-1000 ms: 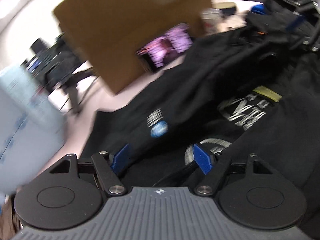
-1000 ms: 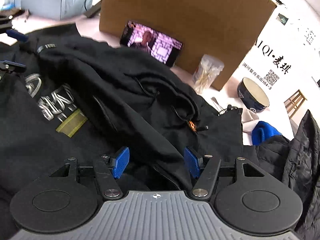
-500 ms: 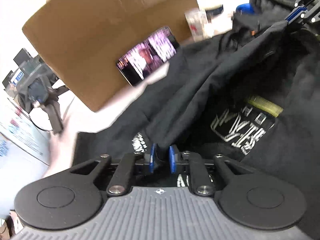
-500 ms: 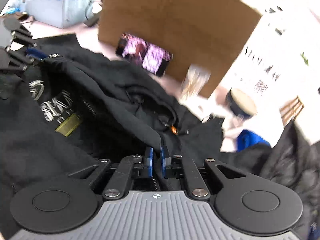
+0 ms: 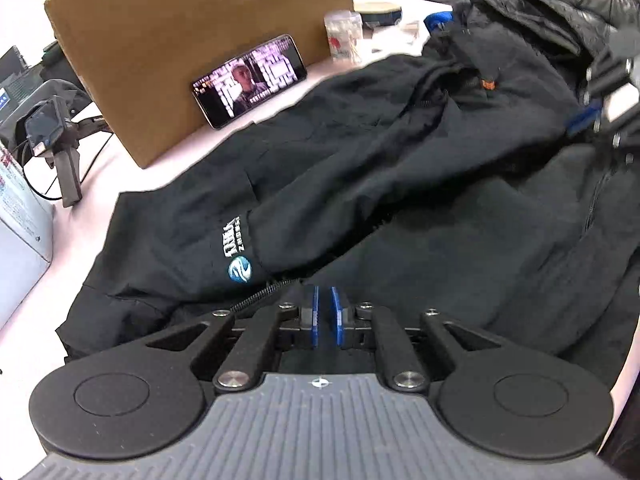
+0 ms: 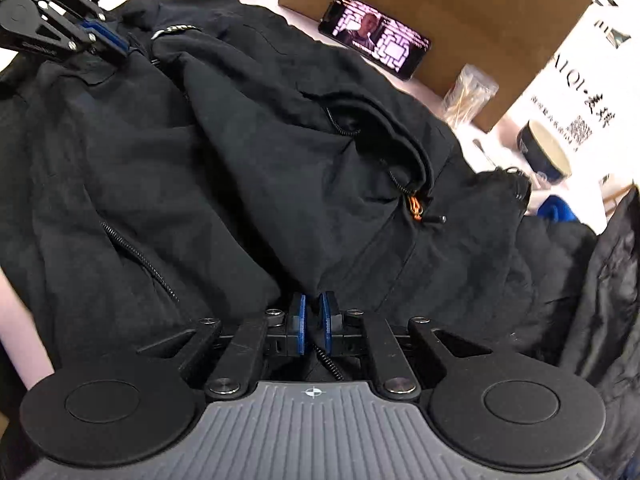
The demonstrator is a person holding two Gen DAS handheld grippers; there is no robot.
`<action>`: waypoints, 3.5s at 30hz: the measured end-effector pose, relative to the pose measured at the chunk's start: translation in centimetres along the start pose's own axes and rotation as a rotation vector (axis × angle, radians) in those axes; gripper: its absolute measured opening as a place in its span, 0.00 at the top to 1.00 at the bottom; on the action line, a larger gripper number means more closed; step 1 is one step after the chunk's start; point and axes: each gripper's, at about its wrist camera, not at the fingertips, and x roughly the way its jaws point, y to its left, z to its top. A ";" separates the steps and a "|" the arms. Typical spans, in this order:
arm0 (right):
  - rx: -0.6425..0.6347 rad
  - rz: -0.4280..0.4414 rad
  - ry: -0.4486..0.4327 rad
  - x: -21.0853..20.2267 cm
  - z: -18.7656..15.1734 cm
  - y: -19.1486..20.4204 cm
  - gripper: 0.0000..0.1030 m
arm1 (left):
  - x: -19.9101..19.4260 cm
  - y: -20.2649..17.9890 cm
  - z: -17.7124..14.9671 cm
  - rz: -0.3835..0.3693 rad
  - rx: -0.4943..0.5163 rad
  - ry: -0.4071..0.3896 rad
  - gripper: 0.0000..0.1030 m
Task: Fold clothes
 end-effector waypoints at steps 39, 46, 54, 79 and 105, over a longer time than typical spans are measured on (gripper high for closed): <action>0.054 0.385 -0.237 2.9 11.0 3.0 0.95 | -2.0 14.8 -3.5 0.311 -0.727 -0.173 0.90; 0.022 0.430 -0.120 4.0 9.8 4.2 0.79 | -1.2 13.3 -4.2 0.343 -0.621 0.013 0.88; 0.147 0.321 -0.210 0.2 8.8 -0.6 0.46 | -2.8 13.0 -3.3 0.484 -0.559 0.005 0.63; 0.519 -0.515 -0.185 6.3 6.3 -12.3 0.61 | 7.0 9.8 1.7 0.355 -0.471 -0.180 0.32; 0.518 -0.599 -0.218 4.0 6.0 -11.3 0.45 | 6.1 10.2 0.4 0.428 -0.485 -0.158 0.22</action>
